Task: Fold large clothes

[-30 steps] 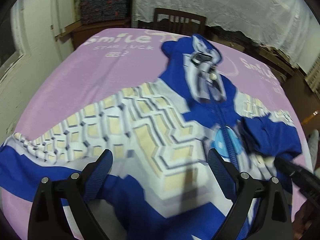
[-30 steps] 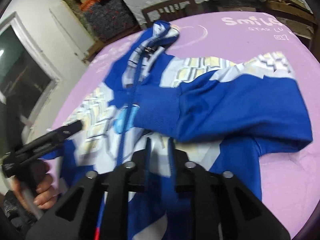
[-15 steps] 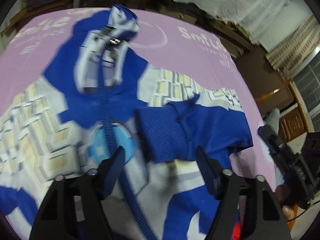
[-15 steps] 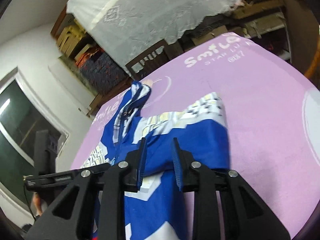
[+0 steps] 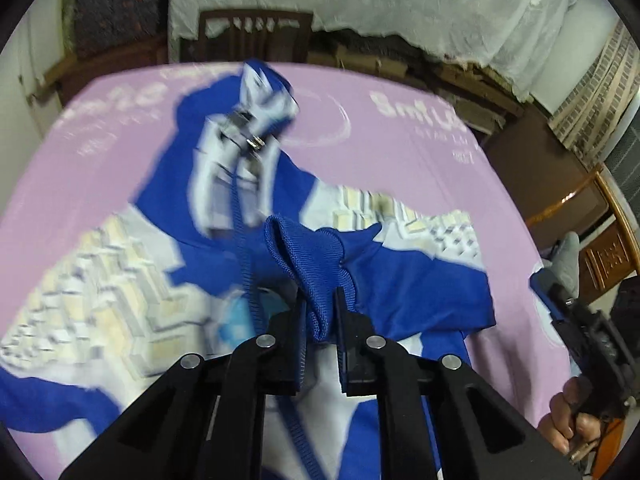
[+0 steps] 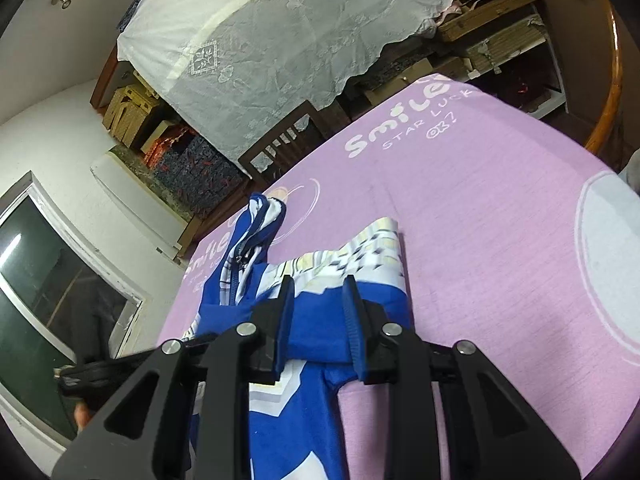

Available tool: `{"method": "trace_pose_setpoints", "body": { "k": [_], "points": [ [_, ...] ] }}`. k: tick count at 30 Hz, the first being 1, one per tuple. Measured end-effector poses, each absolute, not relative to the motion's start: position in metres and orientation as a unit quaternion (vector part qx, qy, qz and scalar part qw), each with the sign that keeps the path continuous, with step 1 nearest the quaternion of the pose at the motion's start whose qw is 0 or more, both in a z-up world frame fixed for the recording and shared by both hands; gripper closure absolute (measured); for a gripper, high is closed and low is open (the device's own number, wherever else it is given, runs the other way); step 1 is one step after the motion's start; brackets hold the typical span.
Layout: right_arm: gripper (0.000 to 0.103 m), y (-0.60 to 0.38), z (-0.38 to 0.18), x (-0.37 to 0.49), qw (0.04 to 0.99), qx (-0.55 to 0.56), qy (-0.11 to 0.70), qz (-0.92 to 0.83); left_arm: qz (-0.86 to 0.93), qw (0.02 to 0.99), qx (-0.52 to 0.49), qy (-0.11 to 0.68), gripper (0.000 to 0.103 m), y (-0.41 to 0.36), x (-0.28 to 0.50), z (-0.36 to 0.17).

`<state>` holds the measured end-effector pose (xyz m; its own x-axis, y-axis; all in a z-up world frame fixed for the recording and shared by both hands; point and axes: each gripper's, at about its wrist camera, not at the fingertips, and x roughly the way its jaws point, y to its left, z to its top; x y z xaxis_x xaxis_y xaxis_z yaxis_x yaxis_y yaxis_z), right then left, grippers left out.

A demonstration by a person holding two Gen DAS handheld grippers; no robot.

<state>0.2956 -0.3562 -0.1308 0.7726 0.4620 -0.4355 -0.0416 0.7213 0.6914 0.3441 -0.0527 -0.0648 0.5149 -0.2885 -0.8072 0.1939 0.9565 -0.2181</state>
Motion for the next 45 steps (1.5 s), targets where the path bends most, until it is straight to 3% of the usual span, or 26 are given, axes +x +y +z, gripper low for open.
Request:
{"method": "trace_pose_setpoints", "body": {
  "k": [5,9,18,20,23,26,27,28,36,41,43,45],
  "points": [
    [0.082,-0.334,-0.135,0.299,0.87,0.333,0.321,0.173,-0.104,0.886,-0.038,0.451,0.09,-0.01,0.324,-0.045],
    [0.092,-0.309,-0.139,0.301,0.862,0.314,0.339,0.208,-0.08,0.888,-0.041,0.451,0.09,0.02,0.311,-0.05],
    [0.094,-0.257,-0.171,0.315,0.84,0.238,0.44,0.211,-0.035,0.872,-0.066,0.484,0.09,0.073,0.308,-0.102],
    [0.103,-0.26,-0.181,0.318,0.829,0.252,0.453,0.209,-0.034,0.867,-0.073,0.491,0.088,0.078,0.311,-0.111],
    [0.103,-0.266,-0.187,0.321,0.819,0.269,0.459,0.214,-0.016,0.871,-0.064,0.487,0.075,0.081,0.308,-0.116],
    [0.103,-0.267,-0.186,0.32,0.82,0.266,0.459,0.215,-0.004,0.876,-0.07,0.478,0.071,0.086,0.301,-0.105],
    [0.103,-0.268,-0.184,0.319,0.822,0.264,0.457,0.214,-0.001,0.879,-0.073,0.472,0.064,0.087,0.298,-0.101],
    [0.098,-0.269,-0.181,0.317,0.825,0.266,0.451,0.214,0.0,0.885,-0.074,0.459,0.063,0.088,0.294,-0.092],
    [0.098,-0.26,-0.148,0.347,0.839,0.275,0.412,0.225,-0.097,0.876,-0.07,0.468,0.061,0.036,0.32,-0.087],
    [0.096,-0.26,-0.17,0.376,0.825,0.302,0.432,0.205,-0.101,0.864,-0.074,0.488,0.062,0.029,0.339,-0.117],
    [0.103,-0.272,-0.187,0.38,0.821,0.306,0.446,0.184,-0.112,0.865,-0.077,0.483,0.062,0.032,0.337,-0.117],
    [0.103,-0.285,-0.197,0.383,0.801,0.343,0.445,0.206,-0.12,0.866,-0.081,0.479,0.062,0.035,0.336,-0.118]
  ]
}}
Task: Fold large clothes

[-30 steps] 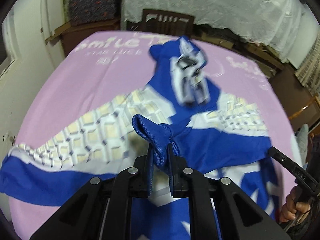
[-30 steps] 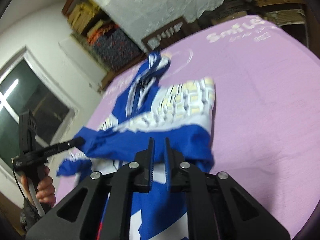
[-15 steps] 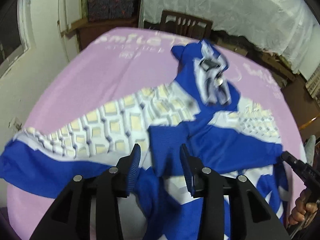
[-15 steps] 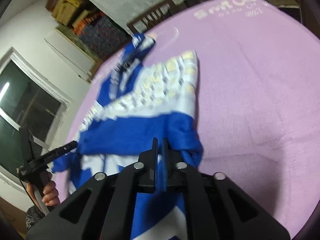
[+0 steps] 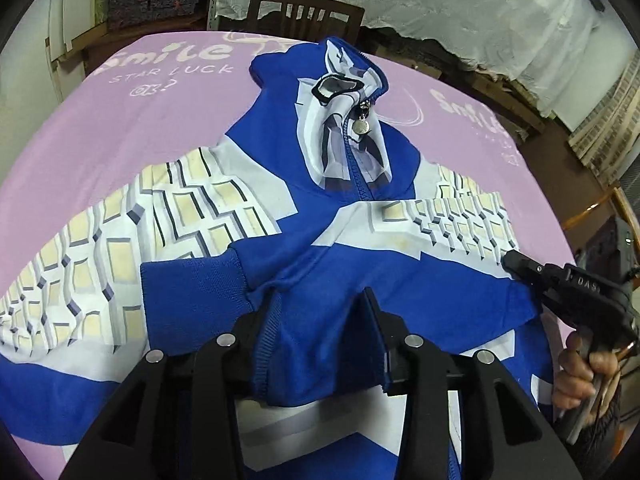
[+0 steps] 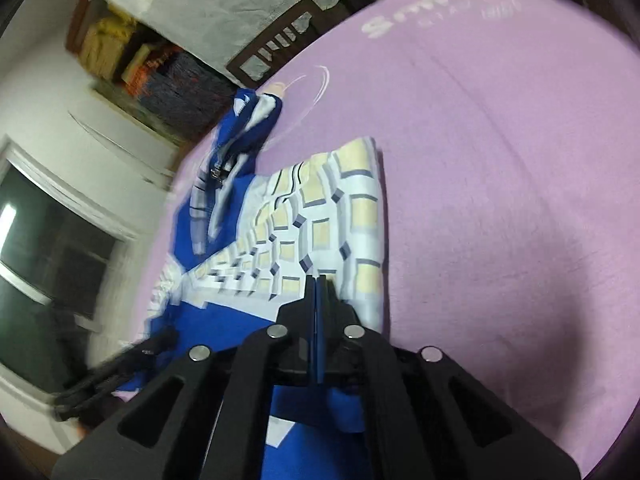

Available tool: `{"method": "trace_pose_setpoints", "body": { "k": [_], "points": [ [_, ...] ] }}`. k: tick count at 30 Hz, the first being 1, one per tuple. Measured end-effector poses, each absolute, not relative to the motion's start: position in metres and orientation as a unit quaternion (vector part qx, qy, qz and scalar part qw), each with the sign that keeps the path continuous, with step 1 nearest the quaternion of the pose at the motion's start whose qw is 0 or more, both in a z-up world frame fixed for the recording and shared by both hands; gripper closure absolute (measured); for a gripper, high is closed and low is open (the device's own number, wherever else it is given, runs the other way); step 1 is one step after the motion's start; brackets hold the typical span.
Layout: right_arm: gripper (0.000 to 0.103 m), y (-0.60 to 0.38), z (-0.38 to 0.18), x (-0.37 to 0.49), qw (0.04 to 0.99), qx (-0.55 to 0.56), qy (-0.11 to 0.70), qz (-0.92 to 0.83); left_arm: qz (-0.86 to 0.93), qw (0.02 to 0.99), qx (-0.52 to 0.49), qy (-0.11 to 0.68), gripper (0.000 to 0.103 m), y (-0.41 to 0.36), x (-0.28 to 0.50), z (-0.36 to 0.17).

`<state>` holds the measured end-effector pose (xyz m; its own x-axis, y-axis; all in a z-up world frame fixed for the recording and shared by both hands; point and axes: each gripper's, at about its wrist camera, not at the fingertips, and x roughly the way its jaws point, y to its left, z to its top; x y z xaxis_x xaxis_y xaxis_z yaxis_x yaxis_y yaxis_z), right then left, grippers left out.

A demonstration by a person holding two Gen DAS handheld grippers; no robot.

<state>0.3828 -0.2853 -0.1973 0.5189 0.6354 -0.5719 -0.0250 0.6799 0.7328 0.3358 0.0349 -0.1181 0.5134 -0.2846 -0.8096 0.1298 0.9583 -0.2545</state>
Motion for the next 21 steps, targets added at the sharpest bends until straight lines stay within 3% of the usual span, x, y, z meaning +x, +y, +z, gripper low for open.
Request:
{"method": "trace_pose_setpoints", "body": {
  "k": [6,7,9,12,15,21],
  "points": [
    [0.103,-0.318,-0.202,0.378,0.796,0.376,0.443,0.171,-0.133,0.856,-0.143,0.478,0.065,0.062,0.325,-0.113],
    [0.093,-0.321,-0.198,0.373,0.8,0.377,0.44,0.156,-0.124,0.86,-0.154,0.47,0.064,0.072,0.314,-0.107],
    [0.085,-0.323,-0.183,0.365,0.835,0.332,0.427,0.104,-0.095,0.873,-0.158,0.451,0.049,0.089,0.293,-0.094],
    [0.084,-0.321,-0.158,0.353,0.848,0.329,0.395,0.13,-0.061,0.887,-0.165,0.428,0.041,0.12,0.262,-0.081],
    [0.072,-0.309,-0.133,0.333,0.852,0.332,0.364,0.177,-0.005,0.889,-0.175,0.422,0.037,0.164,0.228,-0.076],
    [0.065,-0.26,-0.1,0.297,0.858,0.28,0.345,0.258,0.124,0.871,-0.22,0.421,0.037,0.262,0.176,-0.079]
  ]
}}
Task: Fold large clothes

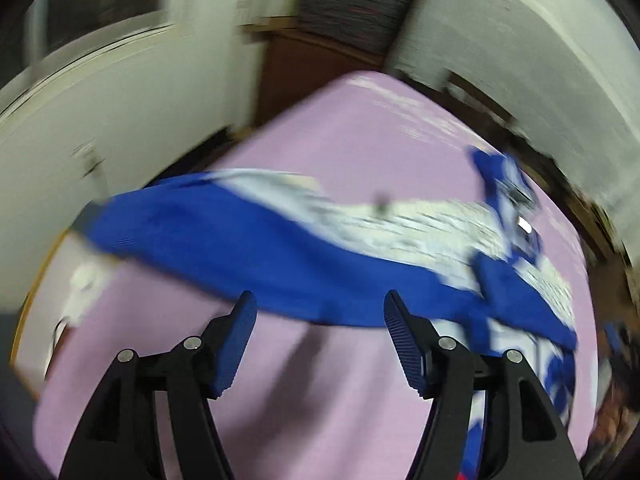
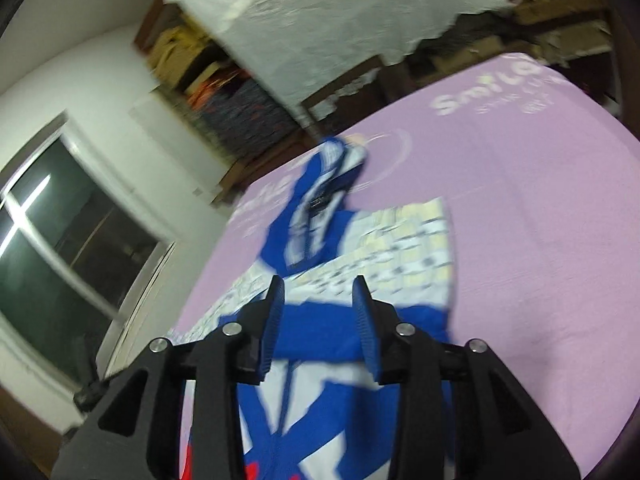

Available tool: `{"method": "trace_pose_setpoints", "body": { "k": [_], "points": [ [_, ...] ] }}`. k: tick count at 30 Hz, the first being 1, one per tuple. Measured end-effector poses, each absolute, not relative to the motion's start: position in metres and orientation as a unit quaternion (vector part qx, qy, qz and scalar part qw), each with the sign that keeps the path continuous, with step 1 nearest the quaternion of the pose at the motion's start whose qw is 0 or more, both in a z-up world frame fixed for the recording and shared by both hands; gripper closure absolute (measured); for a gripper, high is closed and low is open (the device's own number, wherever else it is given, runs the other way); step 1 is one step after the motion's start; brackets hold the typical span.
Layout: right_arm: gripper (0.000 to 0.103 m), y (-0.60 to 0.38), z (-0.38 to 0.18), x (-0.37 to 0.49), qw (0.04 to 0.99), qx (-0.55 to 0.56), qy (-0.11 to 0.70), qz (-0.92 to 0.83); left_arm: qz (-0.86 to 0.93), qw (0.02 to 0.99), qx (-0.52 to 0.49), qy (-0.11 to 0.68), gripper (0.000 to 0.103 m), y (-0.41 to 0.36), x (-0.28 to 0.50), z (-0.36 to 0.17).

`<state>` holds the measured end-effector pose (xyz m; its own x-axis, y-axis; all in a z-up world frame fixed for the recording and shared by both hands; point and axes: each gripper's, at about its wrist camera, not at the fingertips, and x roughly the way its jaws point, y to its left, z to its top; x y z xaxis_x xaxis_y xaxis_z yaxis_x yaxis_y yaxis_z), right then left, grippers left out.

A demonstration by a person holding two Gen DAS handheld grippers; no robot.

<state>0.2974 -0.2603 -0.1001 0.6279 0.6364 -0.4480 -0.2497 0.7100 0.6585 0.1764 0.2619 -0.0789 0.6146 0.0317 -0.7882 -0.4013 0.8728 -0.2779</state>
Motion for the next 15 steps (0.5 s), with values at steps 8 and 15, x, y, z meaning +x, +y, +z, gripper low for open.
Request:
{"method": "trace_pose_setpoints", "body": {
  "k": [8,15],
  "points": [
    [0.059,-0.239,-0.143,0.283,0.836,0.265,0.414,0.243,0.173,0.844,-0.333,0.384,0.037,0.337,0.162,-0.098],
    [0.059,-0.252,-0.15,0.286,0.834,0.287,0.41,0.234,0.206,0.836,-0.324,0.39,0.08,0.347,0.185,-0.1]
  ]
}}
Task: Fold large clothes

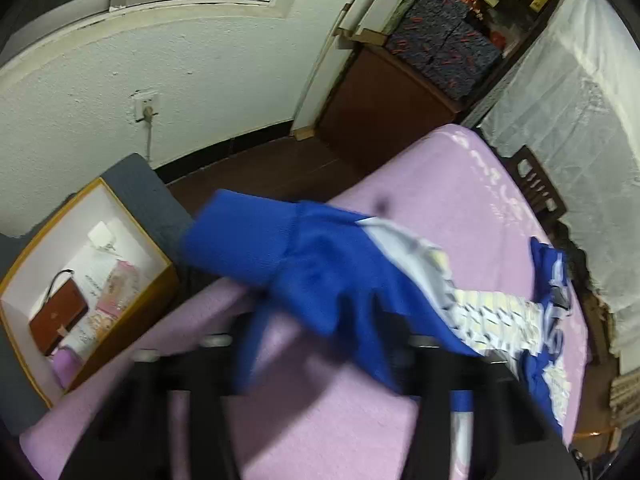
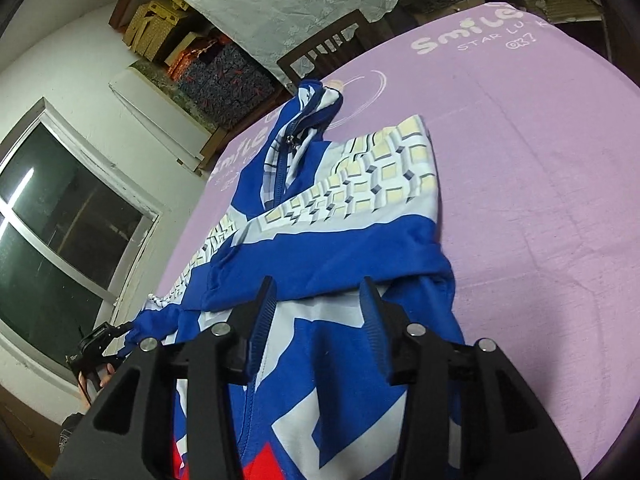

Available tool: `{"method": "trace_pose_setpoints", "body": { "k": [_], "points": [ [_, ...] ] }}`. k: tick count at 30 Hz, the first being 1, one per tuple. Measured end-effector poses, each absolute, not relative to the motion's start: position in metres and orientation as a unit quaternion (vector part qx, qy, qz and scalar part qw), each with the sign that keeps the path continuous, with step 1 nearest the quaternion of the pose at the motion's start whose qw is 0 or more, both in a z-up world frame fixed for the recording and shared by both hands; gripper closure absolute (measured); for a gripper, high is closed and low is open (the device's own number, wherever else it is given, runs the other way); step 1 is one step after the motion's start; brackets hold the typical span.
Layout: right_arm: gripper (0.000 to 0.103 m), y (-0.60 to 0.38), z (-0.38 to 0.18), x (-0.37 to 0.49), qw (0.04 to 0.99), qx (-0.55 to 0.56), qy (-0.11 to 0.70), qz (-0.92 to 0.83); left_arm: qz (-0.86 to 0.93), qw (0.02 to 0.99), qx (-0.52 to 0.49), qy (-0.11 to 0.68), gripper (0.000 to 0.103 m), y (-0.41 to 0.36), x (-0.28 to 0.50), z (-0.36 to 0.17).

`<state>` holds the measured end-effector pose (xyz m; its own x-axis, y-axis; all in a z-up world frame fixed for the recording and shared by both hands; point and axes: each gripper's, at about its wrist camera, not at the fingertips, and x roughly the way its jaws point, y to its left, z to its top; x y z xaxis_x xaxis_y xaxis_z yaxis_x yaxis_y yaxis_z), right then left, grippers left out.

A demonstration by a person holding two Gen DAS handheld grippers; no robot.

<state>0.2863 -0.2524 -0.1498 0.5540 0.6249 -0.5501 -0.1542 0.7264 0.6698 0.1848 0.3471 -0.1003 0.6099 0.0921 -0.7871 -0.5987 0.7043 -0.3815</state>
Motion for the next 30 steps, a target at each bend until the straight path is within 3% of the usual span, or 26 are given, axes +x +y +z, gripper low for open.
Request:
{"method": "trace_pose_setpoints", "body": {
  "k": [3,9,19,24,30],
  "points": [
    [0.059,-0.258,-0.15,0.288,0.833,0.294,0.409,0.229,0.211,0.841,-0.297,0.399,0.088,0.34,0.191,-0.098],
    [0.059,-0.269,-0.149,0.29,0.829,0.317,0.402,0.225,0.216,0.871,-0.187,0.4,0.091,0.294,0.212,-0.059],
    [0.059,-0.285,-0.147,0.29,0.823,0.346,0.393,0.219,0.124,0.924,-0.003,0.361,0.092,0.114,0.264,0.012],
    [0.059,-0.292,-0.148,0.292,0.82,0.357,0.392,0.215,0.051,0.926,0.043,0.371,0.092,0.022,0.281,-0.003],
    [0.059,-0.304,-0.152,0.295,0.818,0.372,0.39,0.198,-0.023,0.906,0.073,0.415,0.094,-0.062,0.294,-0.066]
  ]
}}
